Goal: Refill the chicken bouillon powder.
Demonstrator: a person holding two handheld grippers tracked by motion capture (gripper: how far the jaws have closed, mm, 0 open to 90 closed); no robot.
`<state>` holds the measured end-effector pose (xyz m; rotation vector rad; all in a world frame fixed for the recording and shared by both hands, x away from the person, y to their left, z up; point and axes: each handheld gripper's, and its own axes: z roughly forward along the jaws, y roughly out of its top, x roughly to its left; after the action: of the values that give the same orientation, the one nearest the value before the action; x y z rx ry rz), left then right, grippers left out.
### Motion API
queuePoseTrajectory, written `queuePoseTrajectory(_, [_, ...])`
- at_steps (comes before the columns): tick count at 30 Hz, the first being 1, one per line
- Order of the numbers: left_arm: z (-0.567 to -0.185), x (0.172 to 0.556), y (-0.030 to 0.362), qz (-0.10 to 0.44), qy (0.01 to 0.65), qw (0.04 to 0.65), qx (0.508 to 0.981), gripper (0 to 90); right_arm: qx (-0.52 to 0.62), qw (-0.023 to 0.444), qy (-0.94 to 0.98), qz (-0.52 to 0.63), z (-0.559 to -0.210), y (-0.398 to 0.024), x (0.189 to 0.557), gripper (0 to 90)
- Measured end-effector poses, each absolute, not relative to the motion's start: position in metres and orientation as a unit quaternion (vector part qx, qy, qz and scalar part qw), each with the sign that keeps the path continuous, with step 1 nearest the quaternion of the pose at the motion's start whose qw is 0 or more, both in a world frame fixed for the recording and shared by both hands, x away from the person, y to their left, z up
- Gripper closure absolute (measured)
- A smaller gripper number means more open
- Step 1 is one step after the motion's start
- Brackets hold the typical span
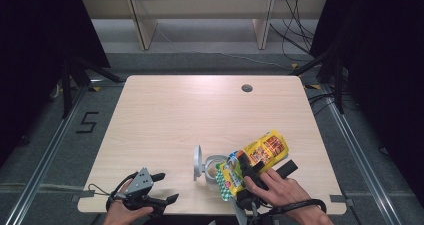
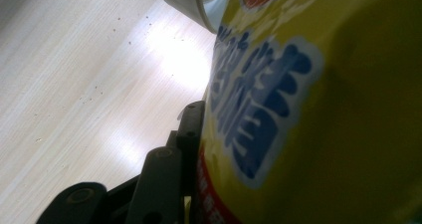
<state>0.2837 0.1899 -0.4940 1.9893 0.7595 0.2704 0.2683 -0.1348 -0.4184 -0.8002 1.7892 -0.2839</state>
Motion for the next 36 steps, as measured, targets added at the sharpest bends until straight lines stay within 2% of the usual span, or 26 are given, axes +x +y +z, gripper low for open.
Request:
queuePoseTrajectory(22, [-0.4938, 0.2843, 0.1904, 0.11, 0.312, 0.476, 0.815, 16.6, -0.361, 0.544, 0.745, -0.138, -0.4134, -0.1343, 0.269, 67.0])
queuePoseTrajectory(27, [-0.4937, 0.2844, 0.1906, 0.11, 0.312, 0.475, 0.815, 16.6, -0.334, 0.544, 0.761, -0.115, -0.4176, -0.1358, 0.2677, 67.2])
queuePoseTrajectory(36, [-0.4938, 0.2845, 0.1904, 0.113, 0.314, 0.475, 0.814, 16.7, -0.37, 0.539, 0.742, -0.149, -0.413, -0.1347, 0.2689, 67.3])
